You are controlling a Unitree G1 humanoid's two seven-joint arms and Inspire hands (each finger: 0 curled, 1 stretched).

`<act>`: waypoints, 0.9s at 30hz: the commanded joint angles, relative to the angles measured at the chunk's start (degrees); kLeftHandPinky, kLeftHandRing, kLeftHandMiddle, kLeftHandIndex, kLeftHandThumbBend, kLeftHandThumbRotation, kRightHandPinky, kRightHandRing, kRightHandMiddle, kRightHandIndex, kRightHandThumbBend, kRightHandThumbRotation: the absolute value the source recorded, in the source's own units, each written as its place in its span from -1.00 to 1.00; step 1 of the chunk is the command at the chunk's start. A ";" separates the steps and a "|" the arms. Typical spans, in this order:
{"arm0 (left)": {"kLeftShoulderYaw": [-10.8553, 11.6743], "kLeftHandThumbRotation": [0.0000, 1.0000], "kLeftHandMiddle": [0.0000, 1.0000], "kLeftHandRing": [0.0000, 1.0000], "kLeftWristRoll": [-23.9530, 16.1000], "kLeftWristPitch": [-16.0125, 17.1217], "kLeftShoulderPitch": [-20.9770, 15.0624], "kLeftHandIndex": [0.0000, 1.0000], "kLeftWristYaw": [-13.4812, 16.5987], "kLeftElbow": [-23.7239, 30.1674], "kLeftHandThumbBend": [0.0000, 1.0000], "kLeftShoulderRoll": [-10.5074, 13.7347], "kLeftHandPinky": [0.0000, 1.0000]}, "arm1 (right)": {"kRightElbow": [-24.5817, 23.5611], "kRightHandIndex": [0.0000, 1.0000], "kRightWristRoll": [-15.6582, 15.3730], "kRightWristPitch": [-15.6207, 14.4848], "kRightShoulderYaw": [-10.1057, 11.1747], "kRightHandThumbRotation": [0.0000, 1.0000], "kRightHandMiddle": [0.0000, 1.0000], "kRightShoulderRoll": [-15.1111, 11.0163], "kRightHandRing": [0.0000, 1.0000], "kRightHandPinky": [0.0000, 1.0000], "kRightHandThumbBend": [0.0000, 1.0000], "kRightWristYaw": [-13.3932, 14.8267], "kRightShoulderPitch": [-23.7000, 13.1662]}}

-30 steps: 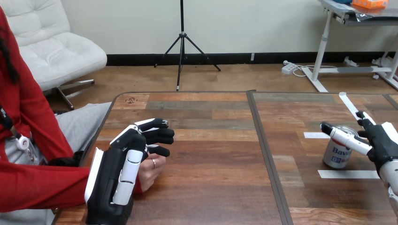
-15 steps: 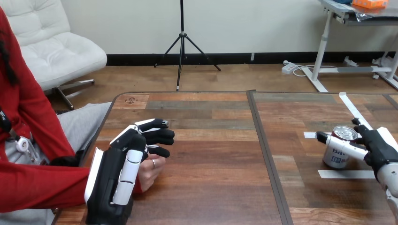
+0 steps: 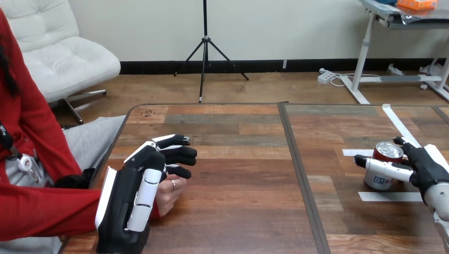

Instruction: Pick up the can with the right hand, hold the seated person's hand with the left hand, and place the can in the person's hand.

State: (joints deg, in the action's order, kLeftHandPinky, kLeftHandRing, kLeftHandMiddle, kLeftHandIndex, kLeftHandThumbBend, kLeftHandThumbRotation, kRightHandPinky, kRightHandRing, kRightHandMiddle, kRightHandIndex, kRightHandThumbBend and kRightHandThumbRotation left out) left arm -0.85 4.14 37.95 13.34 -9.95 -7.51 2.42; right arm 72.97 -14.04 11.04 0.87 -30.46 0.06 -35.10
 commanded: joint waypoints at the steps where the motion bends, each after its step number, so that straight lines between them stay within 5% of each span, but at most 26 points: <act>1: 0.75 0.90 0.23 0.21 0.01 1.69 -3.44 0.29 0.23 0.70 0.13 0.35 0.03 | 0.52 0.78 -1.03 0.16 -1.18 -0.47 0.76 1.54 0.68 0.47 1.00 2.79 -4.60; 12: 0.72 0.91 0.22 0.20 -0.10 1.75 -3.35 0.28 0.25 0.98 0.14 0.41 0.02 | 0.96 0.56 -2.84 0.98 -2.62 -0.91 0.53 2.16 0.49 0.31 0.96 6.74 -4.32; 27: 0.77 0.94 0.21 0.19 -0.37 2.06 -3.33 0.29 0.33 1.04 0.18 0.51 0.01 | 1.81 0.15 -2.52 1.12 -2.70 -1.00 0.12 3.02 0.05 -0.06 0.66 10.00 -4.25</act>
State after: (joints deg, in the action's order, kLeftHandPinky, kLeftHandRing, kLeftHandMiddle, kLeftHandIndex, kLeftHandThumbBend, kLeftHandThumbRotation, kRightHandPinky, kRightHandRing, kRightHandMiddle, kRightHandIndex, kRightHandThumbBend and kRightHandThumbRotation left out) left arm -0.80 4.01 38.60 13.32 -9.94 -7.51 2.49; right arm 74.30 -16.17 11.39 -1.48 -28.57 8.53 -35.15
